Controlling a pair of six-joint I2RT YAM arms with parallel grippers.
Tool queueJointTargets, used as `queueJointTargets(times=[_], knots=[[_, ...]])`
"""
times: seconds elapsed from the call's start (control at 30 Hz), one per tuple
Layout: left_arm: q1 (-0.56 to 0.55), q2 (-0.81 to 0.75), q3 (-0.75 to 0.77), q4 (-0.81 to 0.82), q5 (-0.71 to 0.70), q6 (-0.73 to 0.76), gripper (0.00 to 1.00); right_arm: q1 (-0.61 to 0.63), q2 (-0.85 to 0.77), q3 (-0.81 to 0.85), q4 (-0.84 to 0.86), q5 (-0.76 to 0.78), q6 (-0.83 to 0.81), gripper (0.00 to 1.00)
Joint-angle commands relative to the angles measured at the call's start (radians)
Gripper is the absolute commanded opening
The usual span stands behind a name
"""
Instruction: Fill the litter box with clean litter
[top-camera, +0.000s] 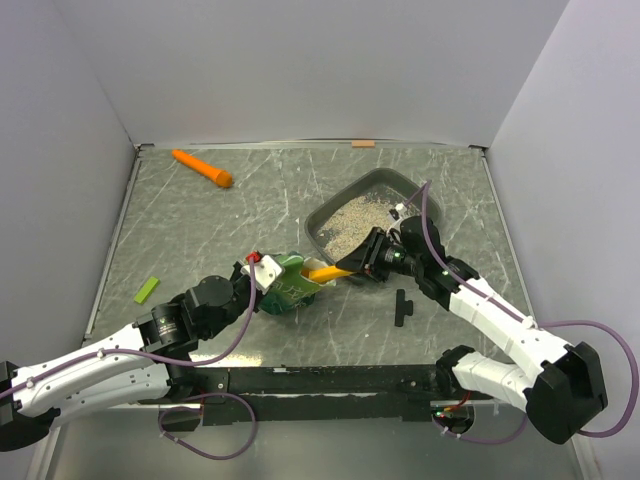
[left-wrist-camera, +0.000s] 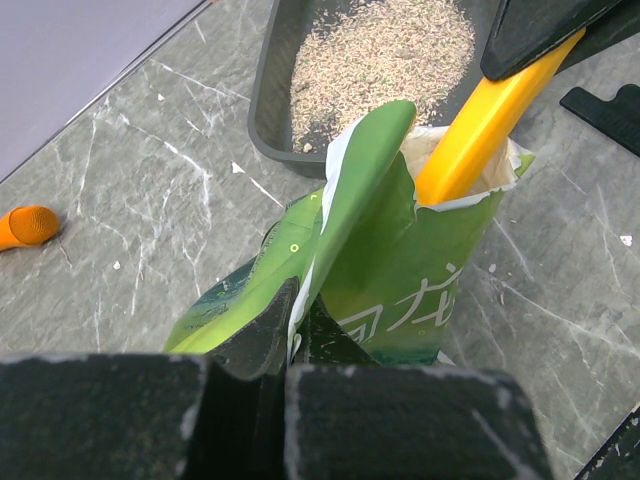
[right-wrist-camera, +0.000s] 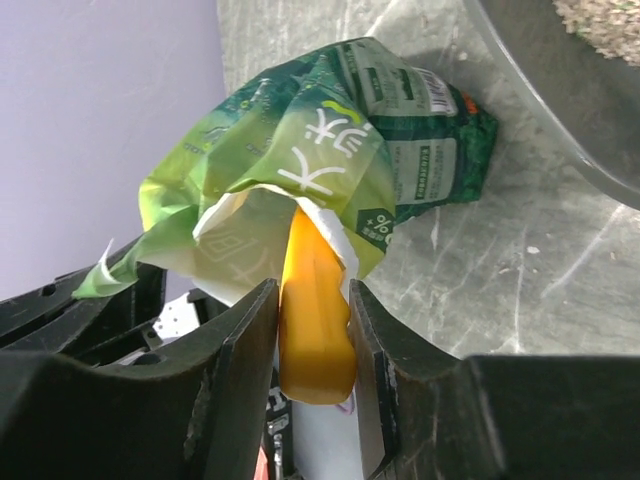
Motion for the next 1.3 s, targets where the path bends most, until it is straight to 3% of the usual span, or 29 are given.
queueJointTargets(times=[0.0,0.03,0.07,0.43,0.7,1.13,1.27], knots=[[0.007,0.004,0.021,-0.048,-0.046,-0.006,0.01,0.007,-0.004,-0.019,0.07,-0.03,0.025,0.26],[0.007,0.007,0.021,-0.048,-0.046,-0.006,0.01,0.007,-0.005,-0.022,0.072,-0.027,0.029,0.17],[0.005,0.005,0.021,-0.048,-0.046,-0.008,0.01,0.007,-0.01,-0.025,0.074,-0.024,0.029,0.0],[0.007,0.007,0.021,-0.049,-0.048,-0.006,0.01,0.008,-0.047,0.102,-0.073,-0.038,-0.102,0.0],[0.007,0.008,0.022,-0.051,-0.043,-0.006,0.01,0.01,-0.035,0.25,-0.232,0.065,-0.231,0.0],[0.005,0.008,0.025,-0.051,-0.053,-0.006,0.01,0.117,0.12,0.553,-0.451,0.205,-0.392,0.0],[0.007,0.005,0.028,-0.053,-0.065,-0.011,0.01,0.152,0.16,0.573,-0.469,0.235,-0.405,0.0]])
